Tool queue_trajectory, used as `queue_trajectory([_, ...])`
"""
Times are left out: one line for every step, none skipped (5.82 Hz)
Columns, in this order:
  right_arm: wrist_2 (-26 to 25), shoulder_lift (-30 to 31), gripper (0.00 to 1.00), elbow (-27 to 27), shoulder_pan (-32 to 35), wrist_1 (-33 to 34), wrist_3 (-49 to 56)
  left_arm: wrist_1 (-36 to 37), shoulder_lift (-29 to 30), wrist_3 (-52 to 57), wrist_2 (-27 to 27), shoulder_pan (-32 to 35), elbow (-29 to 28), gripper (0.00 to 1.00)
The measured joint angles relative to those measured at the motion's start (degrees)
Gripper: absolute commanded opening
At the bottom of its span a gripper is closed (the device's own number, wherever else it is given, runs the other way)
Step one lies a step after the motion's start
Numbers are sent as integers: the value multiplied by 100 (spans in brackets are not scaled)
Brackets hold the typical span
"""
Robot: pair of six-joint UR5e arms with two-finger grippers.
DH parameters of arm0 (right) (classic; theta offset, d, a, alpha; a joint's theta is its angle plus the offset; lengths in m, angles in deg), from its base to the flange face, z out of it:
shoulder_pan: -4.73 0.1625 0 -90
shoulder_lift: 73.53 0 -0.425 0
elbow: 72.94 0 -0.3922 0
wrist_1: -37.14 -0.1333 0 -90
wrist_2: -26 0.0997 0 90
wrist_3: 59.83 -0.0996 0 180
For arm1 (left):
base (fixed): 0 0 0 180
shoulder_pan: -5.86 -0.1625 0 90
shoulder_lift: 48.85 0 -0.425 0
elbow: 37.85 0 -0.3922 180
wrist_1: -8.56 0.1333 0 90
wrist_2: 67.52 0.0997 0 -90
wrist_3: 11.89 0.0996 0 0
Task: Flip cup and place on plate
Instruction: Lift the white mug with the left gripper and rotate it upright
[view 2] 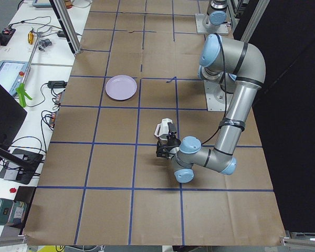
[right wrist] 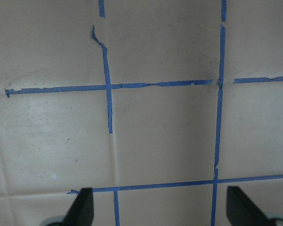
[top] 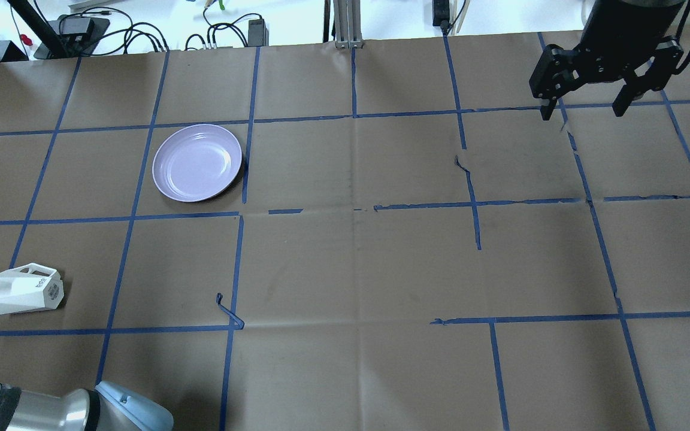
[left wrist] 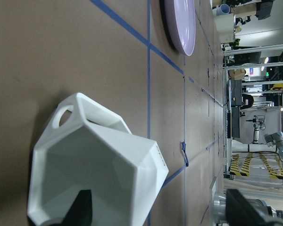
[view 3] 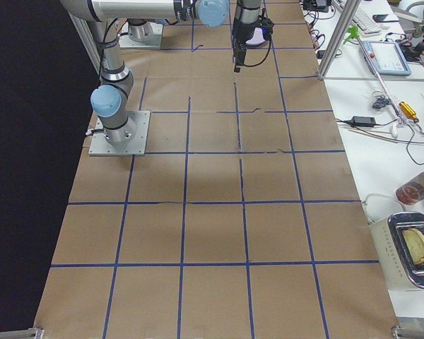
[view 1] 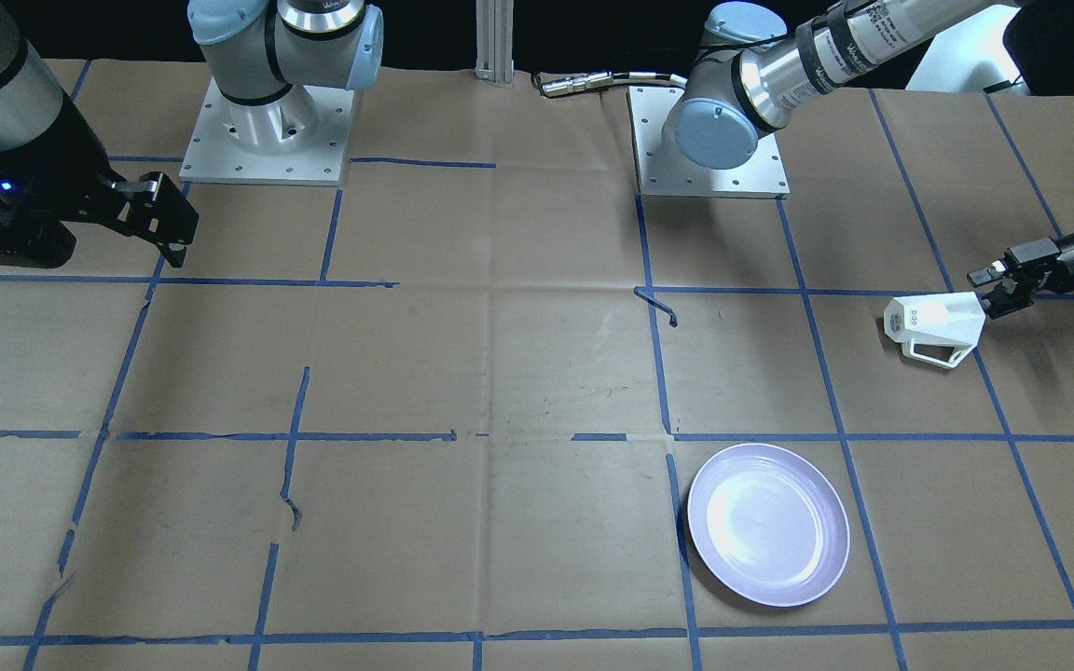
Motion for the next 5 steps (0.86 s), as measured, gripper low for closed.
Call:
queue_trajectory([0,0,100,0,0,-1,0,-38,33,27,-1,3,-2,18])
queue_trajectory([0,0,100,0,0,-2,0,-47,48,74,4,5,-6,0])
queue_trajectory([0,0,100,0,0,0,0,-50,62,181,7,6,-11,0])
queue_trajectory([0,0,100,0,0,2,0,-53,68,284,0,6,-15,0])
queue_trajectory([0,0,100,0,0,2,0,-65,70,319,-15,6,-16,0])
